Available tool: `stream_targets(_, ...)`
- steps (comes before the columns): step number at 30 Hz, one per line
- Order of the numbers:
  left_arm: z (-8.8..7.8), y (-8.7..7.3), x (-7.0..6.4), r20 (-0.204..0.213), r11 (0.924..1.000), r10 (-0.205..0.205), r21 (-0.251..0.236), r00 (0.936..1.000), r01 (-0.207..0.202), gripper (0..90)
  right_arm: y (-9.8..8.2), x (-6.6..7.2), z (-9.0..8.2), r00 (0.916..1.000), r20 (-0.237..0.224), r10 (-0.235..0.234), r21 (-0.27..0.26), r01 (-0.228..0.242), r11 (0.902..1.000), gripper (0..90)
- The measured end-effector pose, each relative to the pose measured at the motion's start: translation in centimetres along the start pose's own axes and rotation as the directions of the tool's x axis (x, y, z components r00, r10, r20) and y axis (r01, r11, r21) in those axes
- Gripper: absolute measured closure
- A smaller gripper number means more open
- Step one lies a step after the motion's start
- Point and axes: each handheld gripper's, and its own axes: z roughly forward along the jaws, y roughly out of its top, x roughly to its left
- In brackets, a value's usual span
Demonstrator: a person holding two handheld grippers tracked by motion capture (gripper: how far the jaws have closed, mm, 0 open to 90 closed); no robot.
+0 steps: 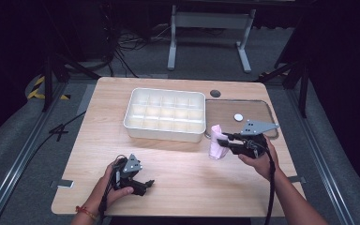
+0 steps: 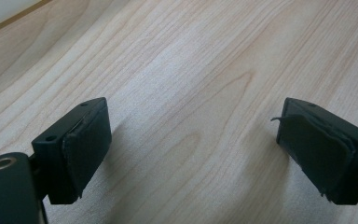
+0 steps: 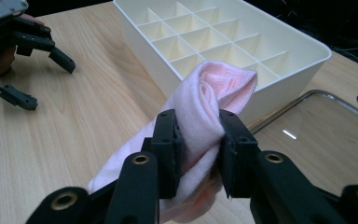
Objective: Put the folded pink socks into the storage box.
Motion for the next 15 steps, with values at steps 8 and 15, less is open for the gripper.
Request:
stream_targets(8,0.0,0.0,0.0,0.0,1.0,0.0,0.0,1.0,0.0,10.1,2.0,-0.7,-0.4,0.9996,0.021,-0.021,-0.018,0.021,0.9996,70.6)
stream_targets(15,0.0,0.0,0.0,-0.001,1.0,0.0,0.0,1.0,0.0,10.1,3.9,-1.2,-0.1,0.999,0.029,-0.035,-0.02,0.036,0.9991,70.5)
